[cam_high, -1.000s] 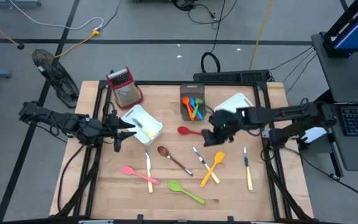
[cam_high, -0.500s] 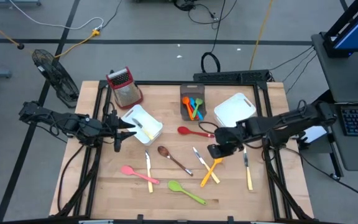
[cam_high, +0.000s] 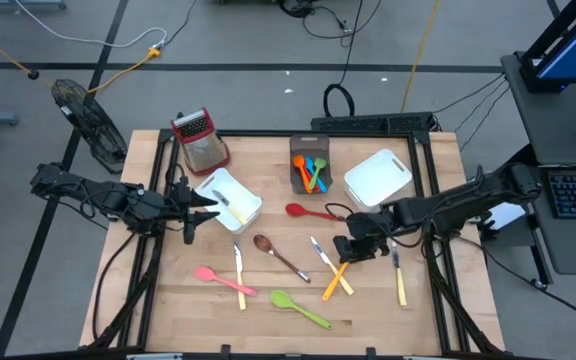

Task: Pick & Place Kitchen Items
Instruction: Put the yellow spatula into the black bin

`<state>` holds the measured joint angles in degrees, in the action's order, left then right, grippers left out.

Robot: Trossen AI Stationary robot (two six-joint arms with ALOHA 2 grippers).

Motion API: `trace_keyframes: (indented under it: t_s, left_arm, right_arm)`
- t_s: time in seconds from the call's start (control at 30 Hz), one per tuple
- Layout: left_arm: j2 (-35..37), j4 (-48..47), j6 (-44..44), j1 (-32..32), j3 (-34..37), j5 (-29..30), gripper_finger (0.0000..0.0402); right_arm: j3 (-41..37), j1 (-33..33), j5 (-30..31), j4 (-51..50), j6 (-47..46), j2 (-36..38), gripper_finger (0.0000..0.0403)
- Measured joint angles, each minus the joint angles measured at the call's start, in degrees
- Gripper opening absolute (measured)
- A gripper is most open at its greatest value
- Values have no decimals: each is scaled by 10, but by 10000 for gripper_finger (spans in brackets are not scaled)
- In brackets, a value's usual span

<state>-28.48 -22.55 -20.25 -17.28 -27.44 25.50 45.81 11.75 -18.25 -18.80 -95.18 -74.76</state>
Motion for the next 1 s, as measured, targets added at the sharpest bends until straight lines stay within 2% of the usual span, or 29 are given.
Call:
trace_keyframes:
  t_s: [0.17, 0.43, 0.7, 1.0]
  left_arm:
    - [0, 0, 0, 0, 0, 0, 154]
    - [0, 0, 2, 0, 0, 0, 154]
    - [0, 0, 6, 0, 0, 1, 154]
    - [0, 0, 6, 0, 0, 1, 154]
  right_arm:
    - [-35, 0, -31, 46, -66, 0, 166]
    - [-54, 20, -30, 53, -169, 0, 161]
    - [-64, 26, 2, 53, -215, 0, 159]
    - [-64, 26, 2, 53, -257, 0, 158]
